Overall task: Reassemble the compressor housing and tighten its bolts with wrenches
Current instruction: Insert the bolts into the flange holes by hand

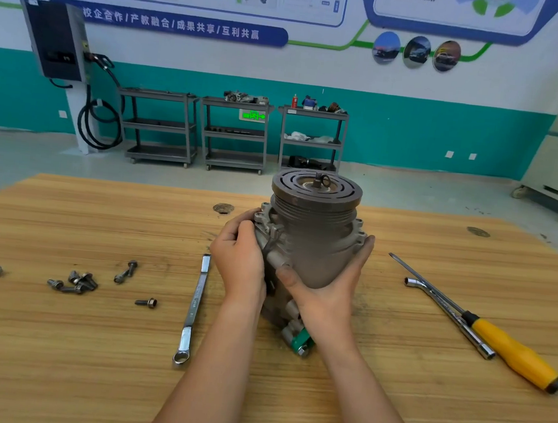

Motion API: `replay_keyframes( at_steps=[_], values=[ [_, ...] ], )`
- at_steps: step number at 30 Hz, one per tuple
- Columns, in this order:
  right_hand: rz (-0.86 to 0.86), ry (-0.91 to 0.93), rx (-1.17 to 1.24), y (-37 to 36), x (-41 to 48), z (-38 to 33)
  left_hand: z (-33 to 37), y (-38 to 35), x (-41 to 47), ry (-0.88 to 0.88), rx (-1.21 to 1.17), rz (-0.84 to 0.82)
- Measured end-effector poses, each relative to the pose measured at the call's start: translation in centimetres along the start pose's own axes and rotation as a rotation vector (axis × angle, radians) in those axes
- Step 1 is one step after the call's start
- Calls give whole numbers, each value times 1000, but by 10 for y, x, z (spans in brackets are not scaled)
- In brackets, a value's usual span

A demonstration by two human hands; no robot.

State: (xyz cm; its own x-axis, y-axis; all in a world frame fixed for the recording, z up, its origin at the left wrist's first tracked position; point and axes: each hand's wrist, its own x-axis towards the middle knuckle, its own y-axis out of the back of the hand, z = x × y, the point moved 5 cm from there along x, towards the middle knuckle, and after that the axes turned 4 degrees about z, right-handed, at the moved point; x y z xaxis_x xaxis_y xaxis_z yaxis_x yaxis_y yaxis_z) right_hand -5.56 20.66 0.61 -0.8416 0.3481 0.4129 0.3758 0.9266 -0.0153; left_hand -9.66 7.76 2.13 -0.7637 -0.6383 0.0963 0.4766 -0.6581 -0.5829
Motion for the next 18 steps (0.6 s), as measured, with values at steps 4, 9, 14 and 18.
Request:
replay_keyframes(
  at_steps=[4,9,14,18],
  values=[
    [-14,5,-17,1,0,1,-2,2,3,21,34,-8],
    [178,37,30,1,0,2,3,2,-2,-5,97,-37],
    [349,94,5,-5,-2,-3,7,3,-8,-7,99,-28],
    [301,84,-41,4,5,2,6,4,-21,-61,158,-14]
  ],
)
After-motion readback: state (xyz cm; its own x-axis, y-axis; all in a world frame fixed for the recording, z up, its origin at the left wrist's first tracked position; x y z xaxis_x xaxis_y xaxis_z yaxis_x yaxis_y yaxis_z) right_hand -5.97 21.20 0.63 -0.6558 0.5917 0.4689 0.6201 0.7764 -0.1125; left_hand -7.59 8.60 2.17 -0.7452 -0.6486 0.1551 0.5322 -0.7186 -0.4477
